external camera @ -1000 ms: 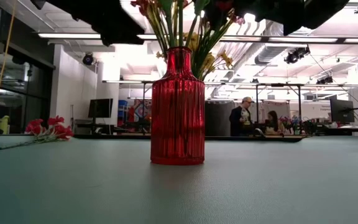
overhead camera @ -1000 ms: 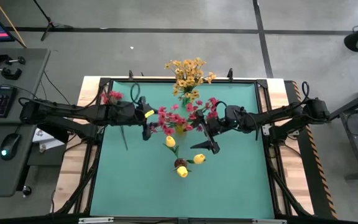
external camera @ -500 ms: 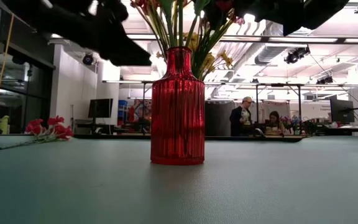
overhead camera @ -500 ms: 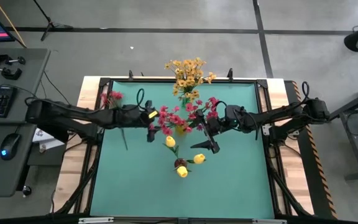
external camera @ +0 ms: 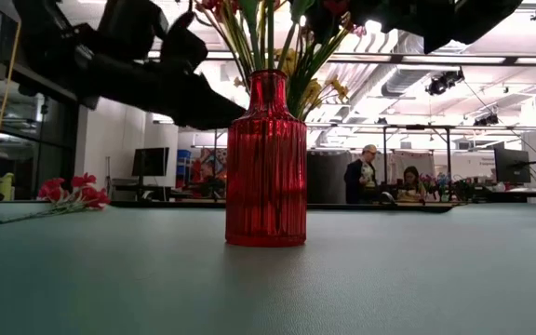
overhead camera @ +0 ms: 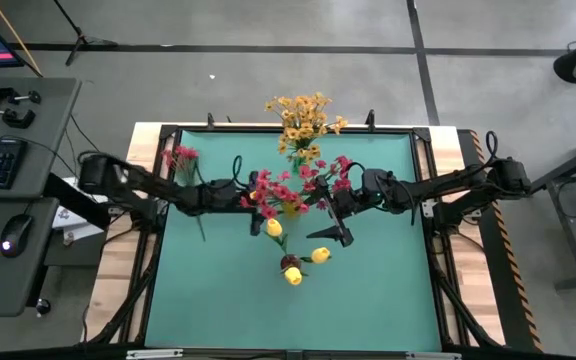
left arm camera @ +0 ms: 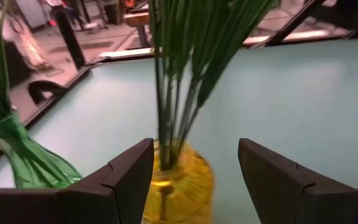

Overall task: Sort flowers into vase by color
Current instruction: Put the right red flowers into the yellow vase

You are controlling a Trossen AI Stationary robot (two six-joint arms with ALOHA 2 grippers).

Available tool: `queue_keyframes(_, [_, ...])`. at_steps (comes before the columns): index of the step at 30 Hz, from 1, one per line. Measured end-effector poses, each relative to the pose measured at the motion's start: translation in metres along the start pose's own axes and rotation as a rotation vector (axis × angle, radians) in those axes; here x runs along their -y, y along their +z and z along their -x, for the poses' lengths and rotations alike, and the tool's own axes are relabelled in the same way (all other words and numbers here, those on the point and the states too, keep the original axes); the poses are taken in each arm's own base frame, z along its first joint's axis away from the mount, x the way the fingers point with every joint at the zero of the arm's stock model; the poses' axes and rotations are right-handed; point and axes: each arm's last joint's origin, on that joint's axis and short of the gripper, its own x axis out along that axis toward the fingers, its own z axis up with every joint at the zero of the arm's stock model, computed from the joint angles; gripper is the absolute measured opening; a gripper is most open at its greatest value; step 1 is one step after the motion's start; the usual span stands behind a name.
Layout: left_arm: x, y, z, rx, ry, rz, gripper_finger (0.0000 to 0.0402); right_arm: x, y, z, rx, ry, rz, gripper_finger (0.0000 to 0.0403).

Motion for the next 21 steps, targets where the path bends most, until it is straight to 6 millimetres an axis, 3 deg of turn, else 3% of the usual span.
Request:
queue_keyframes(3, [-0.001, -0.004, -0.009, 0.005, 0.024, -0.019, 0.0223, 0.000, 0.000, 0.000, 0.000, 0.000, 0.000, 0.0342])
queue_keyframes(12, [-0.008, 0.013, -0.040, 0.064, -0.016, -0.064, 0.0223, 0.000, 0.000, 0.000, -0.004, 0.000, -0.003, 0.0342])
queue_keyframes(21, [-0.017, 0.011, -0.062, 0.049, -0.028, -0.043, 0.0217, 0.000, 0.000, 0.000, -0.004, -0.004, -0.003, 0.0342])
